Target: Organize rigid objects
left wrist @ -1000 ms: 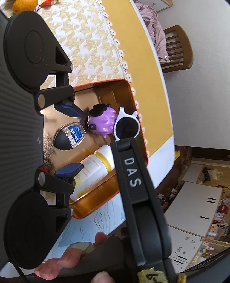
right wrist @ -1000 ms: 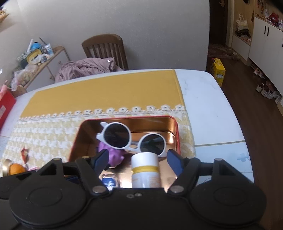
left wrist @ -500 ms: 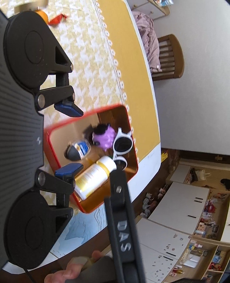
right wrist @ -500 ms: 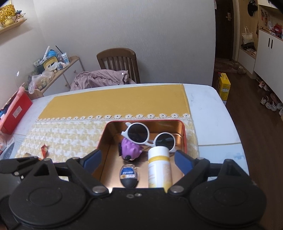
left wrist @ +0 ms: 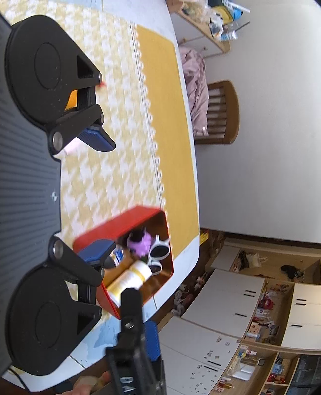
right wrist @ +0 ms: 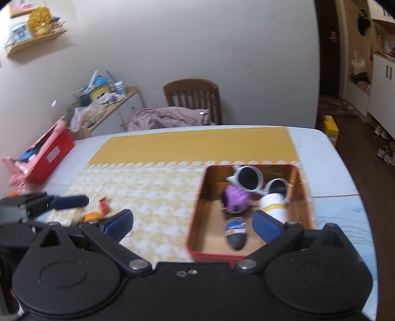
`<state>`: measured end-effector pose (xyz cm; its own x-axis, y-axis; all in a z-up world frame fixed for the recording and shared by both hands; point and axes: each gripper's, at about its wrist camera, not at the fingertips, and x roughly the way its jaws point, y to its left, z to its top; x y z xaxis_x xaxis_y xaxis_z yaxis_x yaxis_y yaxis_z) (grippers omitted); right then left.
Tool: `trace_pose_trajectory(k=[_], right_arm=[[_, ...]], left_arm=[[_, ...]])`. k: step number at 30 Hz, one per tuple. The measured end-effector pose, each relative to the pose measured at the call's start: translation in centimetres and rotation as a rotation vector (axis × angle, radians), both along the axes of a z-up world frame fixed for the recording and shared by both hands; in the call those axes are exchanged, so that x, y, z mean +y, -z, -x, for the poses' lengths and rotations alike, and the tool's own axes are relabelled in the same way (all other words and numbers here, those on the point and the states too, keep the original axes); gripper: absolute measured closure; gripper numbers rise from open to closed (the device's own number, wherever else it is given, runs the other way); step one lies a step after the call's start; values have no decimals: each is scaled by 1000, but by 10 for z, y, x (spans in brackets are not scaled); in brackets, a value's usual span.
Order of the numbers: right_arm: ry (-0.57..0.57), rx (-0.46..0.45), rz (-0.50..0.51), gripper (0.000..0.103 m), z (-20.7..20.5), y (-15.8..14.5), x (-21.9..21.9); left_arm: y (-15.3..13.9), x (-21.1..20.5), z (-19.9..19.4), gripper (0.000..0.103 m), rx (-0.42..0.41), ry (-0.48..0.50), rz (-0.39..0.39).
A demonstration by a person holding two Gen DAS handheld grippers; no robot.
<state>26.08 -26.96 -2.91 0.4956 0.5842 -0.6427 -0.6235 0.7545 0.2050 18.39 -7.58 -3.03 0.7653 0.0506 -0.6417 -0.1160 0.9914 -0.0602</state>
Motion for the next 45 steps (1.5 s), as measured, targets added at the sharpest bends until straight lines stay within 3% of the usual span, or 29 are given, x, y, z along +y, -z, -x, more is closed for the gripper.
trace_pose_trajectory(k=[17, 26, 33, 37, 45], right_arm=[[-198, 40, 37, 0, 96, 27, 100], [-264, 52, 97, 1, 123, 48, 145], [-293, 67, 160, 8, 134, 68, 169], [-308, 60, 212, 14, 139, 80, 185], [-328, 46, 261, 26, 143, 93, 207]], left_arm=[[17, 124, 71, 22, 16, -126, 44], [47, 169, 79, 22, 79, -58, 113], [73, 189, 75, 22, 112, 7, 172], [81, 198, 66, 22, 108, 36, 179], [95, 202, 52, 22, 126, 124, 117]])
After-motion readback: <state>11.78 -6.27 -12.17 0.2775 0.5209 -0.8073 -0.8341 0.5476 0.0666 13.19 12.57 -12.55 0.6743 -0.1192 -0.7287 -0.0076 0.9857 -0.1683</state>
